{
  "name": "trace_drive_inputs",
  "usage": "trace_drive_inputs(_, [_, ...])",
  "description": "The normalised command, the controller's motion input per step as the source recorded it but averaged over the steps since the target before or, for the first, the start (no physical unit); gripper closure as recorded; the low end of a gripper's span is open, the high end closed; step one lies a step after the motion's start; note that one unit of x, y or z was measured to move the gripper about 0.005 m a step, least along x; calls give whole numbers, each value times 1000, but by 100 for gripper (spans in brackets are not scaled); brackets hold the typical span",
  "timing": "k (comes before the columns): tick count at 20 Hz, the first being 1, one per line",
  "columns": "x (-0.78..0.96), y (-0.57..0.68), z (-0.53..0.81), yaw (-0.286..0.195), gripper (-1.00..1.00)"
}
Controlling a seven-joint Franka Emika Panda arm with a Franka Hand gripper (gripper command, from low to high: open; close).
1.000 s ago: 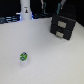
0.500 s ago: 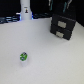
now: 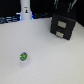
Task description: Open the kcup holder, insert the kcup into the holder, and close the kcup holder
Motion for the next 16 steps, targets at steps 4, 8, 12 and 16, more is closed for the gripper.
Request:
trace_drive_inputs(4, [-22,326,-422,-101,-100])
trace_drive_inputs(8, [-11,298,-435,-64,-100])
trace_drive_inputs(12, [-127,204,-434,-41,-100])
trace_drive_inputs(16, [-272,68,-394,-10,-100])
